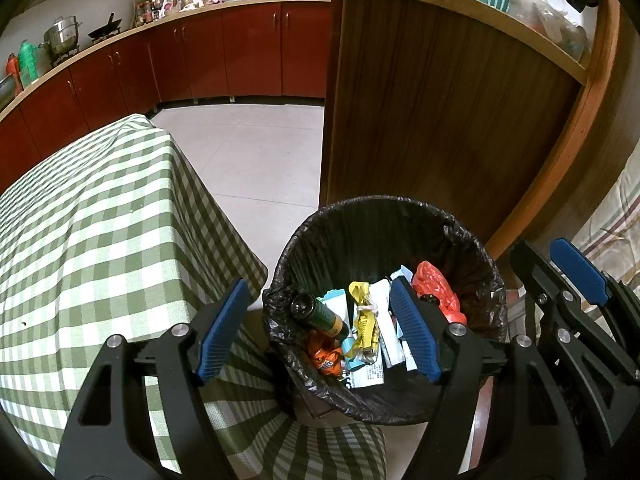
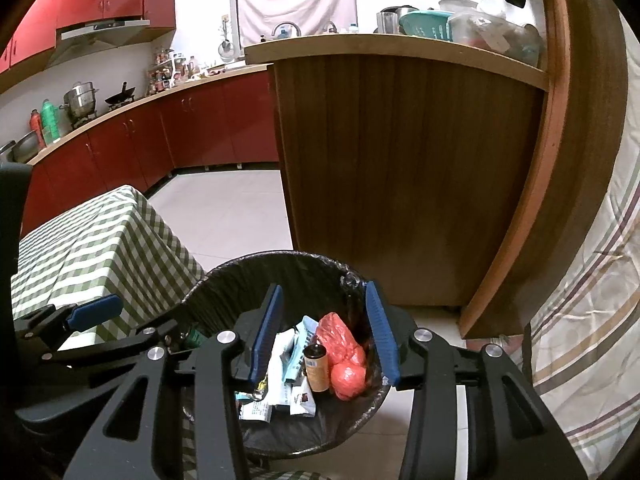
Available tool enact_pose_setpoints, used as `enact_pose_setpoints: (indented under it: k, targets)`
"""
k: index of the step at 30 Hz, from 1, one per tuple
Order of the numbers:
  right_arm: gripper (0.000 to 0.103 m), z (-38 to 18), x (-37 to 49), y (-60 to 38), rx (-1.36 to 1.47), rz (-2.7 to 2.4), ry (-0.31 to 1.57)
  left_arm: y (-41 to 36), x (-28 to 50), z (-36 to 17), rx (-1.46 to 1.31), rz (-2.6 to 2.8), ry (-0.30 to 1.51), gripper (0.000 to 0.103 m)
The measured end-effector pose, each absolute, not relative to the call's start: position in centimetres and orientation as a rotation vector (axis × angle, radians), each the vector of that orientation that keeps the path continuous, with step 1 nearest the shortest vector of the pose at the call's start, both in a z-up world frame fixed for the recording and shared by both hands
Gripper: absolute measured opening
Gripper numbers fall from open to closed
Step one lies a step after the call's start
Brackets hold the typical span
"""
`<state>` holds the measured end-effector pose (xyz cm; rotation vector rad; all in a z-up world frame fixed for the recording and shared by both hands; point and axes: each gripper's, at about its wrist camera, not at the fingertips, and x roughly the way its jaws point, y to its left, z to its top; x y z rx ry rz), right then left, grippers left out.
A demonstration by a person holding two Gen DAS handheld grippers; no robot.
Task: Collect trash
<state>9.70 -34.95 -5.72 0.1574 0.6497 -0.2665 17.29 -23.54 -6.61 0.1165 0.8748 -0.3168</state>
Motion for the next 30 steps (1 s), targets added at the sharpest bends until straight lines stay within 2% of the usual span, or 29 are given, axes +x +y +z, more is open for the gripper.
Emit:
enact_pose_setpoints:
  k: [3, 5, 9, 16, 30]
  targets:
    - [0.046, -5.4, 9.5, -34.8, 0.158, -0.272, 0.646, -23.3, 17.0, -6.3, 0.127, -0.307, 0.857, 0.075]
    - [0.053, -5.2, 9.3, -34.6, 0.153, -0.279, 0.639, -23.0, 16.8, -6.1, 0.128, -0.301, 0.849, 0.076]
    - [0.058, -4.5, 8.7, -34.2, 0.142, -0.285, 0.622, -22.0, 16.3, -5.4, 0.116, -0.296, 0.84, 0.078]
    - [0.076, -3.0, 6.8, -33.2, 0.123, -0.312, 0.58, -19.5, 14.2, -3.5, 0.111, -0.288, 0.792, 0.084]
    - [0.084, 0.2, 2.2, -29.1, 0.086, -0.285, 0.507, -14.0, 7.8, 0.8, 0.115, -0.244, 0.672, 0.093]
